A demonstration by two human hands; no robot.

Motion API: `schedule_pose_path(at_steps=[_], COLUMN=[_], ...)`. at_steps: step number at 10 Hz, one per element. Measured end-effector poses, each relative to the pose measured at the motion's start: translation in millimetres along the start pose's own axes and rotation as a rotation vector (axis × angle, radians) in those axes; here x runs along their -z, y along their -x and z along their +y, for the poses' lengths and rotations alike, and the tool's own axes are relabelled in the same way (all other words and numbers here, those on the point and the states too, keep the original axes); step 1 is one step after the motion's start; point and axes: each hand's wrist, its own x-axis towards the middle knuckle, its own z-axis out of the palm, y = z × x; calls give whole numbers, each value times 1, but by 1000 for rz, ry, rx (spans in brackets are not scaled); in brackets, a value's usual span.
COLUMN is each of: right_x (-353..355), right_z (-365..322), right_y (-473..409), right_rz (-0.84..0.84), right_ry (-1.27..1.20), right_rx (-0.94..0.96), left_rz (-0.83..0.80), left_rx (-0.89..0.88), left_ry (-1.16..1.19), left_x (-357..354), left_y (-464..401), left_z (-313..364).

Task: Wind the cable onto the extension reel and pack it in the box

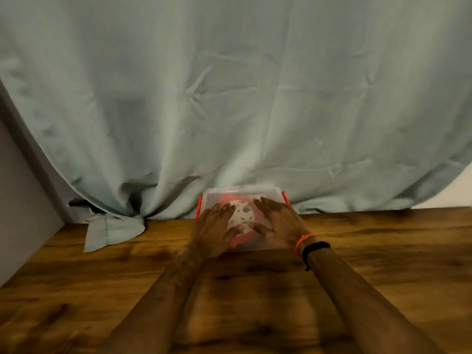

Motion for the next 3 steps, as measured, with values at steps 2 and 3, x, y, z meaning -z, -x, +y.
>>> schedule_pose_path(at_steps=[2,3], right_x=[81,128], right_z=[-5,-10], right_y=[-27,-39], right_rz=[85,134], right_ry=[-9,16], right_rx=[-43,-41], left_rz=[137,190], left_rx=[35,61], left_ry=[-13,-32], left_x=[81,132], left_y=[-19,-31], left_z=[12,18])
